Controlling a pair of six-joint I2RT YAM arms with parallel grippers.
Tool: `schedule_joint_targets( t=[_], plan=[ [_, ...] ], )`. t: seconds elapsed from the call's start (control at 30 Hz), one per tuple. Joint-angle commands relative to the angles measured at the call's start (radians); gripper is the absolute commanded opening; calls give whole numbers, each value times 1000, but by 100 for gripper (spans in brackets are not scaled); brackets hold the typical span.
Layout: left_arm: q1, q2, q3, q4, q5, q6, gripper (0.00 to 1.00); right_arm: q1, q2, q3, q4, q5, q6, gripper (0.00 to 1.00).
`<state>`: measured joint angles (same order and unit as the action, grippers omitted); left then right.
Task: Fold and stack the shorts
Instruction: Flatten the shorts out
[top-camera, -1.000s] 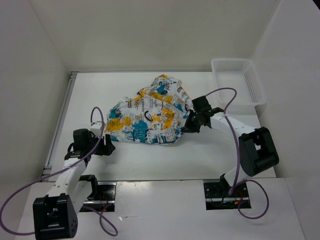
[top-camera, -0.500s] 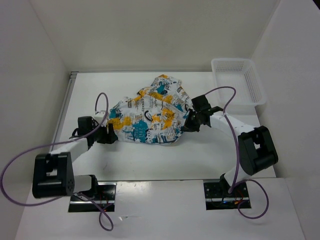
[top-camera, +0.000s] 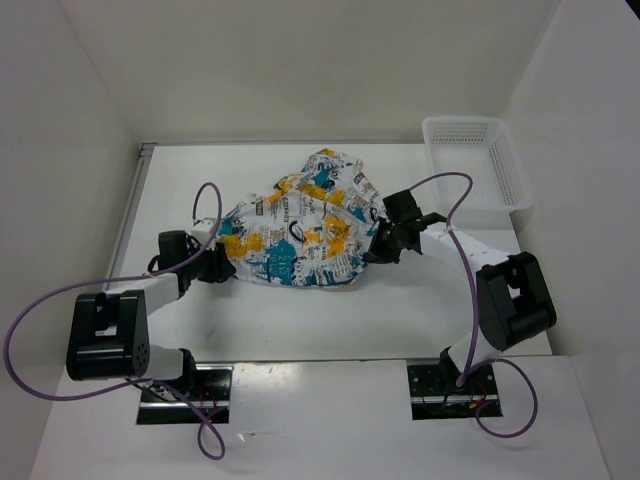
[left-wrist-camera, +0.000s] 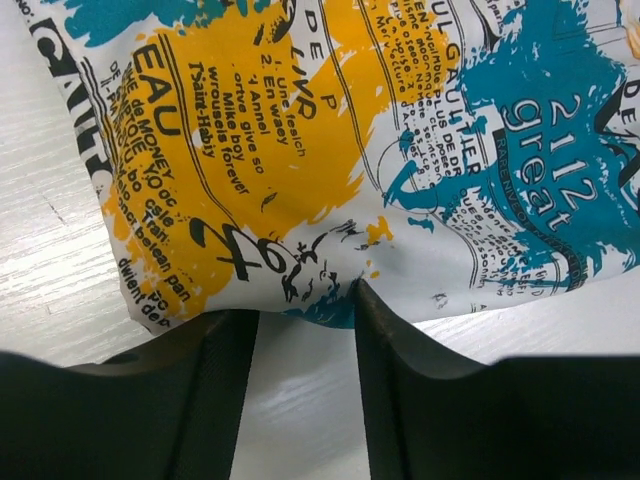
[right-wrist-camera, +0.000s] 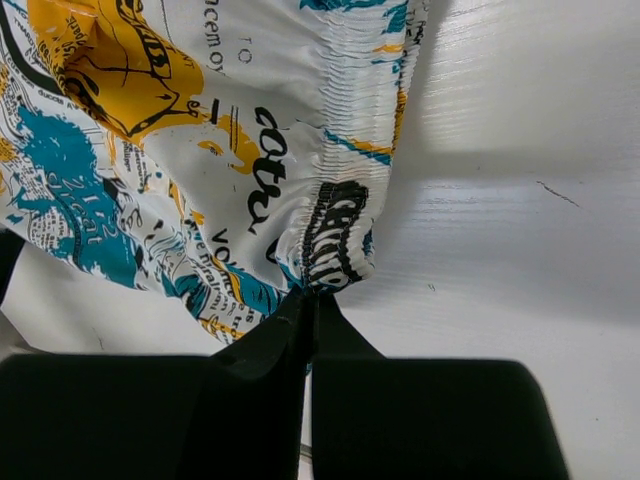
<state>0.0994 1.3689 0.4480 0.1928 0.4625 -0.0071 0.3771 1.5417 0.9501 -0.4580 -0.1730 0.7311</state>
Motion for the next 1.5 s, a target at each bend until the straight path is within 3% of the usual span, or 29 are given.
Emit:
schedule_joint_targets(
  t=[0.0, 0.1, 0.3, 0.4, 0.6, 0.93, 1.17, 1.47],
  plan=[
    [-6, 45, -45, 5, 13, 7, 50, 9, -17, 42, 4, 20, -9, 0],
    [-6, 45, -19, 5, 4, 7, 37, 9, -17, 42, 4, 20, -9, 0],
    [-6, 30, 90, -126, -8, 7, 0, 9, -35, 33, 4, 20, -9, 0],
    [-6, -23, 185, -267, -64, 7, 0, 9, -54, 55, -17, 41, -19, 0],
    [48, -111, 431, -389, -62, 7, 0, 9, -84, 222, -110, 127, -100, 0],
    [103, -142, 866, -408, 119, 7, 0, 9, -149, 639, -229, 197, -162, 0],
    [112, -133, 1194, -400, 198, 7, 0, 0, -254, 927, -317, 165, -182, 0],
    [112, -123, 1626, -486, 162, 7, 0, 0, -344, 1232, -482, 78, -148, 0]
  ],
)
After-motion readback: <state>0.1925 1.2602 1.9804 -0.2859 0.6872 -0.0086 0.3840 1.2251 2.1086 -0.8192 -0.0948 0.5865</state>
